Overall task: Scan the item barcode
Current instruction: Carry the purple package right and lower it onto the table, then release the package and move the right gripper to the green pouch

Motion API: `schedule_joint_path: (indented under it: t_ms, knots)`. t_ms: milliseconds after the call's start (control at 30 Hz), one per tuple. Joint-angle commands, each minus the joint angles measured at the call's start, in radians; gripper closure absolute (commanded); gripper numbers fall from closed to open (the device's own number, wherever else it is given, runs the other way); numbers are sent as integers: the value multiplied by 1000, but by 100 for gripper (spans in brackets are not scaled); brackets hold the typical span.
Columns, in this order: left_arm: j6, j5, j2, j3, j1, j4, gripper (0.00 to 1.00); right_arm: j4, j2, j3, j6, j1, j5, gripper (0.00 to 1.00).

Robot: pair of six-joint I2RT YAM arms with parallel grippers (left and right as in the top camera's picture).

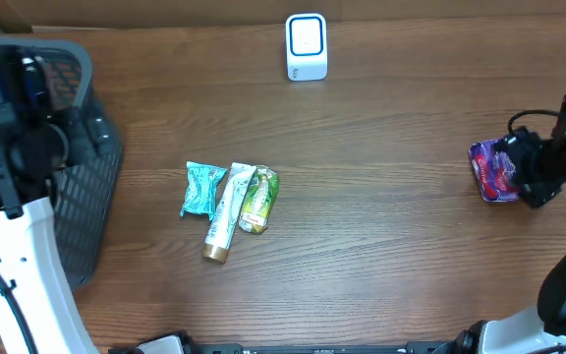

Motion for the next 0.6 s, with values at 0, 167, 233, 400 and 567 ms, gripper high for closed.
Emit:
schedule_joint_path:
  t_ms: [0, 167, 233, 400, 567]
  knots:
    - [-19, 37, 1, 19, 21, 17, 0, -48, -69, 105, -124, 46, -89, 3]
    - [-20, 38, 2, 19, 21, 19, 0, -99, -84, 150, -197, 158, -217, 2]
    - [-20, 38, 2, 19, 21, 19, 0, -93, -81, 144, -195, 230, -266, 2]
    - [-20, 38, 2, 19, 21, 19, 0, -32, -69, 117, -127, 455, -285, 2]
    - [-20, 38, 2, 19, 21, 19, 0, 72, -27, 97, 17, 672, -285, 4]
